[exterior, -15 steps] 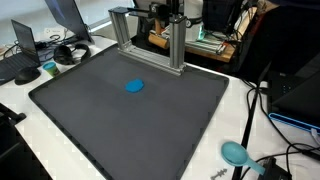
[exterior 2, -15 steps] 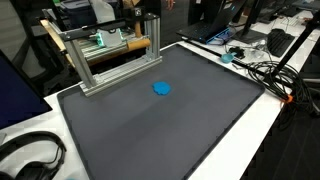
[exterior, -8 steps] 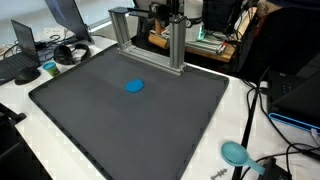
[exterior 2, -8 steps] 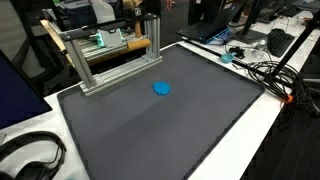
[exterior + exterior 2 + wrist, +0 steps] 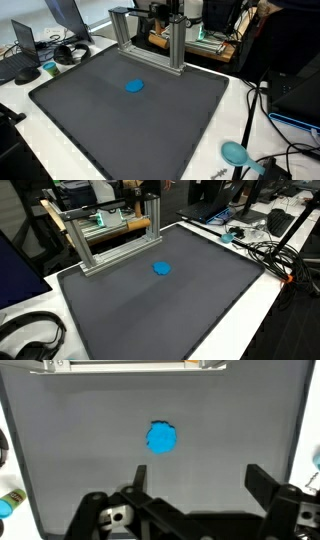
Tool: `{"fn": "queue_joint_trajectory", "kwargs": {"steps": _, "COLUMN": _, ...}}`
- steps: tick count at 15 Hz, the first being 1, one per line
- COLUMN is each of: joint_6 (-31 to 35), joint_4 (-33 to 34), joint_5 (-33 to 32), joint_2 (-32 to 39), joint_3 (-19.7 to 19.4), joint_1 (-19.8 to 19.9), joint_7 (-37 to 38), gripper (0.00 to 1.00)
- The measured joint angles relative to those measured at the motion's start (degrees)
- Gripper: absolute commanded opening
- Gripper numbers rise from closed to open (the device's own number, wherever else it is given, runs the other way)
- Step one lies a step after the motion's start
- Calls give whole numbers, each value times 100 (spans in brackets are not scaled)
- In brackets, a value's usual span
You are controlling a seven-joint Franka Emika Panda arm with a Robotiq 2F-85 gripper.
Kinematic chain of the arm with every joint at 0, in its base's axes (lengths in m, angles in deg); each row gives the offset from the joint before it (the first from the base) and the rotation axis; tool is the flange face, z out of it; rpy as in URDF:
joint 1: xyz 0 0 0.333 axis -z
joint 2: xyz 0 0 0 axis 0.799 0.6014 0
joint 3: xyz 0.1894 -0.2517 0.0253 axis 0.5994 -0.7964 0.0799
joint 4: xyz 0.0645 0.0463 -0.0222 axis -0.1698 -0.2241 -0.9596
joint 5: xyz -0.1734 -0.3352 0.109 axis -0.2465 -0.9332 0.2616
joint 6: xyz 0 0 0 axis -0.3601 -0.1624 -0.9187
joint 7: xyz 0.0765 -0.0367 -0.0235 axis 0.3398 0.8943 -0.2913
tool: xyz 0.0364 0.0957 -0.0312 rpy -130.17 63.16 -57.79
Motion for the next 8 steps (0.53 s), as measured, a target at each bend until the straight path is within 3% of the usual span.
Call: {"fn": "queue_joint_trajectory", "kwargs": {"steps": 8, "joint_6": -3, "joint_4": 87, "joint_5": -6, "joint_2": 105, "joint_3": -4, "joint_1": -3, "joint_7": -2, "gripper": 100}}
